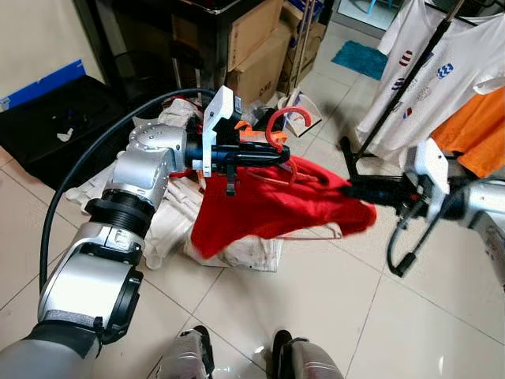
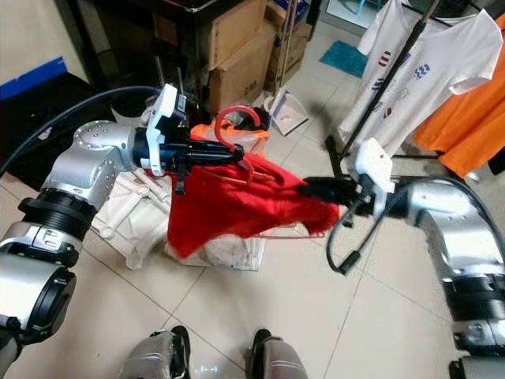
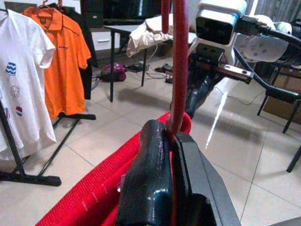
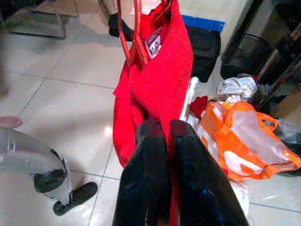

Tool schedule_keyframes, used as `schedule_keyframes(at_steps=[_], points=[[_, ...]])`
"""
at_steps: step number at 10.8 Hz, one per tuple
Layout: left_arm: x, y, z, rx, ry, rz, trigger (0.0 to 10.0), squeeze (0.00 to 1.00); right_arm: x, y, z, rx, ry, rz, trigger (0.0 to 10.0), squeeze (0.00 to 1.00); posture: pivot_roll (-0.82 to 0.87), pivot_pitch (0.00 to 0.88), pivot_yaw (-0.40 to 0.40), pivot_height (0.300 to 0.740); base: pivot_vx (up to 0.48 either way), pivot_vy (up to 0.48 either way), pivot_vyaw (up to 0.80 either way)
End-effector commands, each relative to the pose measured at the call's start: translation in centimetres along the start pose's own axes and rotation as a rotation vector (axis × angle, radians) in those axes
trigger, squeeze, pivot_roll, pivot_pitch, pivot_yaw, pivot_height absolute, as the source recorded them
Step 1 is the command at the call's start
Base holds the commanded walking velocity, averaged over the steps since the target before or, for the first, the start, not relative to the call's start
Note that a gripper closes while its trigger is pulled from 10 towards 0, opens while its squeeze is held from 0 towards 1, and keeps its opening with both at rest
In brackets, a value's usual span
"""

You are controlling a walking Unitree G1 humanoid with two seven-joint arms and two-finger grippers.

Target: Hang hanger

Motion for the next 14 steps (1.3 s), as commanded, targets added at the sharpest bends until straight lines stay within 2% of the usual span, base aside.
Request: schedule_keyframes(at_steps=[1,3,7,8,9,11,13,14], points=[[0.5,1.0,-0.2,0.042,-0.014,0.036,0.0,0.00,-0.9,2.2,0.0,0.024,0.005,-0.056,0.0,0.00,-0.19,0.167,-0.072,0.740,0.000,0.000,0.00],[0.6,1.0,-0.3,0.053,-0.020,0.039,0.0,0.00,-0.5,2.3,0.0,0.024,-0.010,-0.030,0.0,0.00,-0.19,0.168,-0.069,0.740,0.000,0.000,0.00],[0.7,1.0,-0.3,0.057,-0.025,0.038,0.0,0.00,-0.7,2.8,-0.3,0.019,-0.028,-0.042,0.0,0.00,-0.18,0.158,-0.062,0.740,0.000,0.000,0.00],[0.7,1.0,-0.3,0.058,-0.027,0.039,0.0,0.00,-1.3,2.4,-0.1,0.022,0.009,-0.092,5.2,0.00,-0.18,0.152,-0.062,0.740,0.000,0.000,0.00],[0.8,1.0,-0.3,0.058,-0.030,0.045,0.0,0.00,-1.2,2.1,0.9,-0.012,0.018,-0.081,10.0,0.00,-0.18,0.149,-0.063,0.740,0.000,0.000,0.00],[1.6,1.0,-0.4,0.067,-0.047,0.107,0.0,0.00,-1.9,1.4,3.8,-0.117,0.075,-0.141,10.0,0.00,-0.18,0.147,-0.064,0.740,0.000,0.000,0.00],[2.7,1.2,-0.7,0.088,-0.058,0.195,0.0,0.00,-3.0,1.6,4.9,-0.154,0.081,-0.206,10.0,0.00,-0.18,0.149,-0.064,0.740,0.000,0.000,0.00],[2.8,1.3,-0.7,0.093,-0.061,0.207,0.0,0.00,-2.5,1.7,5.0,-0.161,0.057,-0.170,10.0,0.00,-0.18,0.149,-0.064,0.740,0.000,0.000,0.00]])
Point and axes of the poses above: a point about 5 cm out from each wrist's last joint towards the gripper, its own y axis pointing back from the gripper into the wrist, its own z axis along the axis of the wrist's last joint, x = y × z, the point moved 5 cm from there along -y, pointing out of the wrist towards the gripper, and after that the axes turned 1 degree about -y, right-handed, at the moved point
